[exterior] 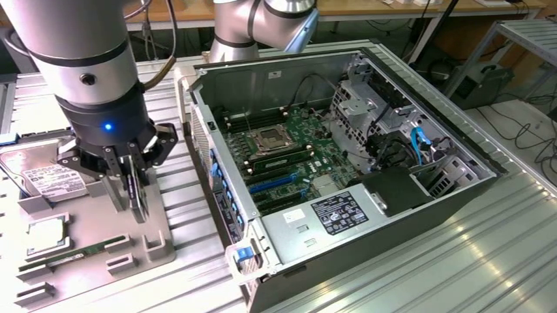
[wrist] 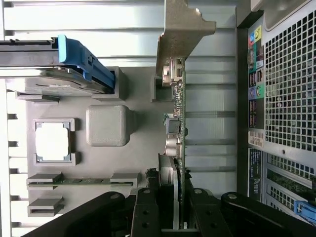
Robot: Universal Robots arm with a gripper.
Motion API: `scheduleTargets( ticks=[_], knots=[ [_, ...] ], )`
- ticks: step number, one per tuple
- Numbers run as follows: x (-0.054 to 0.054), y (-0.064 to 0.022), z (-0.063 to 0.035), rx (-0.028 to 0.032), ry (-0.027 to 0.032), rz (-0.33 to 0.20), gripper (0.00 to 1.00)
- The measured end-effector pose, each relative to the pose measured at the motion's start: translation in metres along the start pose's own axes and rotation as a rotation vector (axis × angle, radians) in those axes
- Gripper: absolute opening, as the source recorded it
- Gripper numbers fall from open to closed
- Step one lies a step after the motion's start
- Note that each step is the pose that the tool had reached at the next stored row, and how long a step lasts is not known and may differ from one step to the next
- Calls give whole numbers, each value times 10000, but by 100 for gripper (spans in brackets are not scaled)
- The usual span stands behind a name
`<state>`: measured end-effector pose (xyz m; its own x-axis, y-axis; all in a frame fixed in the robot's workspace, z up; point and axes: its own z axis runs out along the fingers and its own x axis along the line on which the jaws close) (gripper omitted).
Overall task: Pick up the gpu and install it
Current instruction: 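Pick up the gpu and move the gpu toward the slot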
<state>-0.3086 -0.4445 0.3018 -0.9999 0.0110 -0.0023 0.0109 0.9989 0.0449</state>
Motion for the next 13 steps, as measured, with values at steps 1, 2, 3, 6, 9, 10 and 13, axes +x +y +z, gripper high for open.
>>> scheduleTargets(
  ticks=[1, 2, 3, 6, 9, 10, 13],
  knots=[
    [0, 1, -11, 0, 0, 0, 27],
    [0, 1, -22, 0, 0, 0, 27],
    [0, 1, -33, 0, 0, 0, 27],
    [0, 4, -81, 0, 0, 0, 27],
    [0, 5, -120, 0, 0, 0, 27],
    [0, 6, -134, 0, 0, 0, 27],
    [0, 8, -177, 0, 0, 0, 27]
  ],
)
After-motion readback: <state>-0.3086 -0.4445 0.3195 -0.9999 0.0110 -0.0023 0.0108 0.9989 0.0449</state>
